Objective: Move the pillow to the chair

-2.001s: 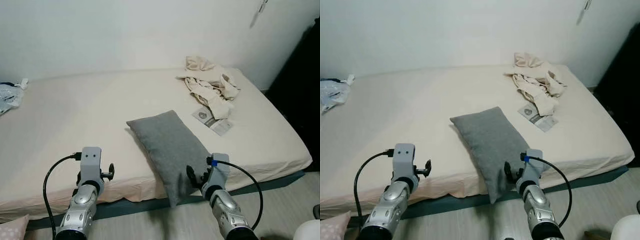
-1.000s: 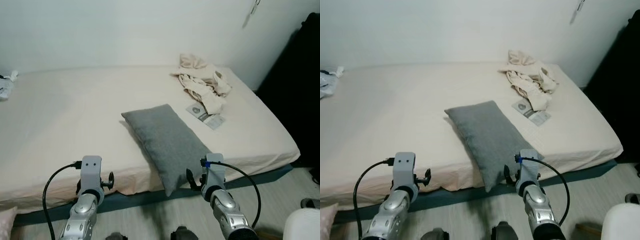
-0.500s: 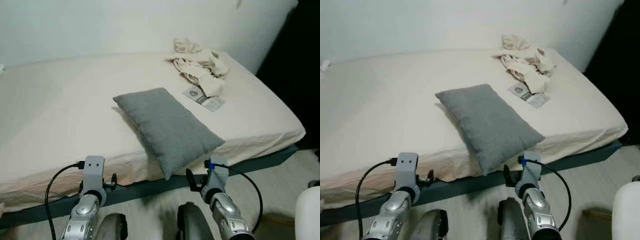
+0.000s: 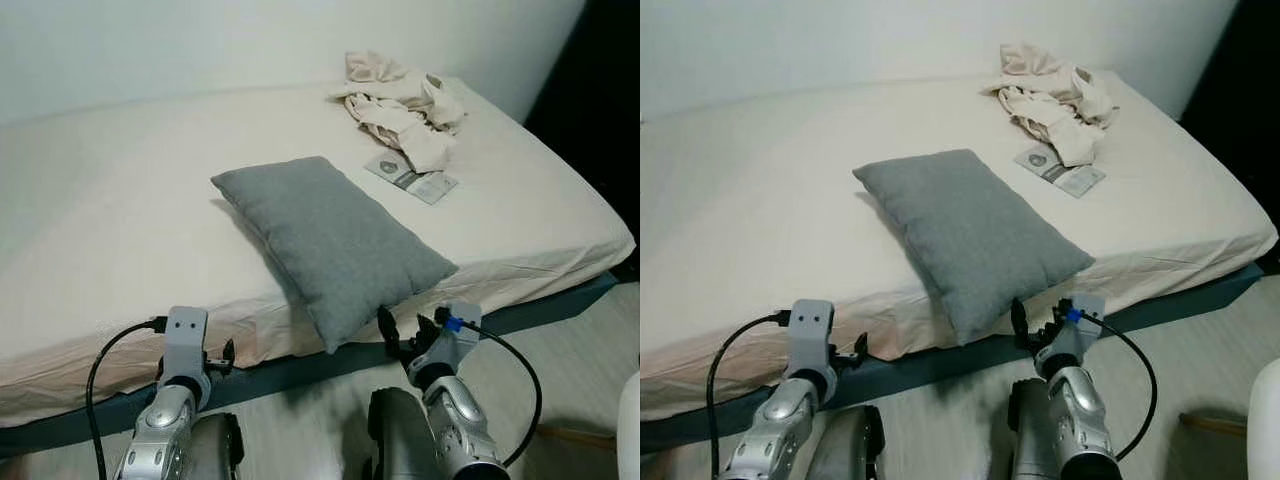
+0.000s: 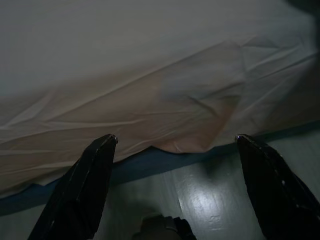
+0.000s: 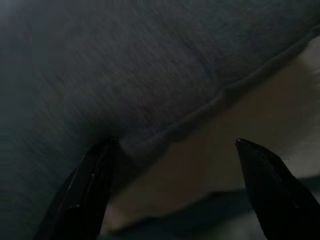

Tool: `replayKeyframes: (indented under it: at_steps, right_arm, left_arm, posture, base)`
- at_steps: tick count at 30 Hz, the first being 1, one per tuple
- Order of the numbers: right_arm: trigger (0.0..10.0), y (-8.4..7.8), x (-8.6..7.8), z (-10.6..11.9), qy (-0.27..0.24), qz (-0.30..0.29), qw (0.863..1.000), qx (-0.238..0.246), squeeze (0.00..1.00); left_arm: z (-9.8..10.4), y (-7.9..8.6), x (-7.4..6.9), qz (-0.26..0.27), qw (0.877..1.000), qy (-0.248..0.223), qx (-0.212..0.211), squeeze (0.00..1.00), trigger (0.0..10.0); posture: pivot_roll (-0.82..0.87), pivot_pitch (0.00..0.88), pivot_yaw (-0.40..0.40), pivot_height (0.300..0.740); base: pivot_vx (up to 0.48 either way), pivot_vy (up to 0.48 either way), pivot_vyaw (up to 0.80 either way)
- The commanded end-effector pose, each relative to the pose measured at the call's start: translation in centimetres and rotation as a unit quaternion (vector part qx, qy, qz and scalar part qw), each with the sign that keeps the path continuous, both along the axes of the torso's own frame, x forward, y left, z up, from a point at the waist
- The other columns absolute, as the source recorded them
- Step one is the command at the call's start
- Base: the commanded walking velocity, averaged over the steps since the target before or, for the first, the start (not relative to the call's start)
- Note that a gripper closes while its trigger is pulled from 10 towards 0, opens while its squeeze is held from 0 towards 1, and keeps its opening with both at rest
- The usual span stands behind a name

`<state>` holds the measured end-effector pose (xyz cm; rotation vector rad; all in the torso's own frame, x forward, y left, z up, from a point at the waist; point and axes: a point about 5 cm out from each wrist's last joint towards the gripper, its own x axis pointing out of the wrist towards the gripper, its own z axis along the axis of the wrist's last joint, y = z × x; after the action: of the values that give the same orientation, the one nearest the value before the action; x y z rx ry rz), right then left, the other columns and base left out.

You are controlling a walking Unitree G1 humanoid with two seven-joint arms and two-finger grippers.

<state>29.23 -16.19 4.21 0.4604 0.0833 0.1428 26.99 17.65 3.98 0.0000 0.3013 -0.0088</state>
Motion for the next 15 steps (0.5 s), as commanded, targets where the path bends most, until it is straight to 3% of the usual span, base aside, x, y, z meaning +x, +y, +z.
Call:
replayKeyframes:
  at_steps: [1, 8, 12, 15]
  right_arm:
    - [10.0, 0.6, 0.0, 0.4, -0.019, 0.026, 0.999, 0.039, 0.0]
    - [10.0, 0.5, 0.0, 0.0, -0.027, 0.036, 0.996, 0.072, 0.0]
    - [10.0, 0.3, 0.8, 0.0, -0.02, 0.042, 0.991, 0.125, 0.0]
    - [10.0, 0.3, 1.2, 0.0, -0.01, 0.044, 0.99, 0.131, 0.0]
  left_arm:
    - [-0.3, 0.7, -0.7, 0.006, 1.0, 0.005, -0.003, 0.0, 10.0]
    - [-0.1, 0.6, -0.9, 0.001, 1.0, 0.004, -0.008, 0.0, 10.0]
    - [0.0, 0.7, -0.8, -0.006, 1.0, 0.004, -0.002, 0.0, 10.0]
    - [0.1, 0.7, -0.7, -0.011, 1.0, 0.004, 0.002, 0.0, 10.0]
  posture:
    - [0.03, 0.177, 0.022, 0.582]
    - [0.04, 0.177, 0.021, 0.582]
    - [0.04, 0.179, 0.03, 0.582]
    - [0.05, 0.183, 0.039, 0.582]
  base:
    - [0.0, 0.0, 0.0]
    - [0.0, 0.0, 0.0]
    - [0.0, 0.0, 0.0]
    - [0.0, 0.0, 0.0]
